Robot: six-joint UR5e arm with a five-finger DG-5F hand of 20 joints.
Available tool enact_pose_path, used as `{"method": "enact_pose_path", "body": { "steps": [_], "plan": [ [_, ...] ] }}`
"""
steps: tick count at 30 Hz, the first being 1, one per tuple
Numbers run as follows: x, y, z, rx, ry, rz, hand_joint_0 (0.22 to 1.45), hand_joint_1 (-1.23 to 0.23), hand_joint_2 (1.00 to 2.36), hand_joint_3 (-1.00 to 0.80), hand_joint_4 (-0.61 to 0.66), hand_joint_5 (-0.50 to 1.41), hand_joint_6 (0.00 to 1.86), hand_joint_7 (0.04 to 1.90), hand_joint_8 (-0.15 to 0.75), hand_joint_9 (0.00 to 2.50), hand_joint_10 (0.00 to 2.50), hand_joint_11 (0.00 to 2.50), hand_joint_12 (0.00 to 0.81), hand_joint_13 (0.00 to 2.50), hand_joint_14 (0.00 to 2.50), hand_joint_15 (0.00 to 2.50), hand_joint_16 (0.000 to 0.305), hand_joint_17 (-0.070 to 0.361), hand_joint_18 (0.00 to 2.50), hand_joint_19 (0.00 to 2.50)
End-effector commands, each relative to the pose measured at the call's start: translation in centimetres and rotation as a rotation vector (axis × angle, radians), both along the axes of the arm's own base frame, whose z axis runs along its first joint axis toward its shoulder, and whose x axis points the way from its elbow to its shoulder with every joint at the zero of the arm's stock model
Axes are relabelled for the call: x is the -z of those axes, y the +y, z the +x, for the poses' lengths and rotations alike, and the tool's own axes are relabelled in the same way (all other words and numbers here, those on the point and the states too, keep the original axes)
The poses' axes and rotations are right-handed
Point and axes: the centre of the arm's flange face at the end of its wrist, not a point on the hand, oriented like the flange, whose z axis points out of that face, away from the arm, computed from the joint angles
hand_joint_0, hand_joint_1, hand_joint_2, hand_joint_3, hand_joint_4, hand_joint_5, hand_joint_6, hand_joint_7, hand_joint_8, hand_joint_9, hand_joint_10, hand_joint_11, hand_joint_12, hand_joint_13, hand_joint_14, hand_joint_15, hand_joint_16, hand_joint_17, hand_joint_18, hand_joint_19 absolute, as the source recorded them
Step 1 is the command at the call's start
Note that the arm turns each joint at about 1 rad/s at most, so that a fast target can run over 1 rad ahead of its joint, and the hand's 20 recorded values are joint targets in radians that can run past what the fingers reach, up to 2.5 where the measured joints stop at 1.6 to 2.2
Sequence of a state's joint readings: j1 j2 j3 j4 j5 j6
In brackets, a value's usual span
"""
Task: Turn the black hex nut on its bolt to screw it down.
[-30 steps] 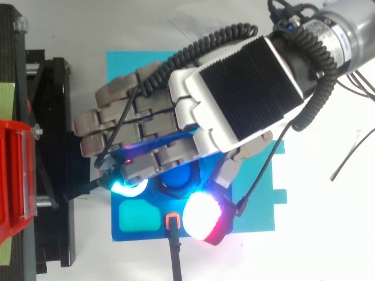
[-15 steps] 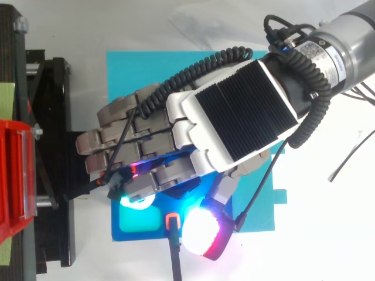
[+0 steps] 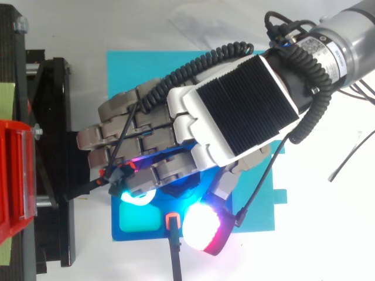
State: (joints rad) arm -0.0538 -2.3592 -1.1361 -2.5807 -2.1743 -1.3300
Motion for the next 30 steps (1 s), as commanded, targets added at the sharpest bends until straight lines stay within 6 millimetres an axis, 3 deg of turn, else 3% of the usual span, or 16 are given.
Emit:
{"method": "enact_pose_path", "body": {
  "steps": [1, 21, 30],
  "plan": [
    [0.0, -0.5, -0.1, 0.000, 0.001, 0.000, 0.51, -0.29, 1.00, -0.50, 0.27, -0.05, 0.73, 0.92, 0.345, 0.59, 0.01, 0.21, 0.360, 0.42, 0.00, 0.06, 0.054, 0.121, 0.44, 0.45],
    [0.0, -3.5, -0.9, 0.002, -0.005, -0.011, 0.51, -0.29, 1.00, -0.50, 0.29, -0.05, 0.74, 0.89, 0.348, 0.61, 0.01, 0.22, 0.359, 0.43, 0.00, 0.07, 0.054, 0.123, 0.45, 0.46],
    [-0.2, -5.8, -1.5, -0.006, -0.032, -0.018, 0.51, -0.29, 1.00, -0.50, 0.29, -0.05, 0.73, 0.88, 0.351, 0.61, 0.01, 0.22, 0.360, 0.44, 0.00, 0.07, 0.055, 0.123, 0.45, 0.46]
  ]
}}
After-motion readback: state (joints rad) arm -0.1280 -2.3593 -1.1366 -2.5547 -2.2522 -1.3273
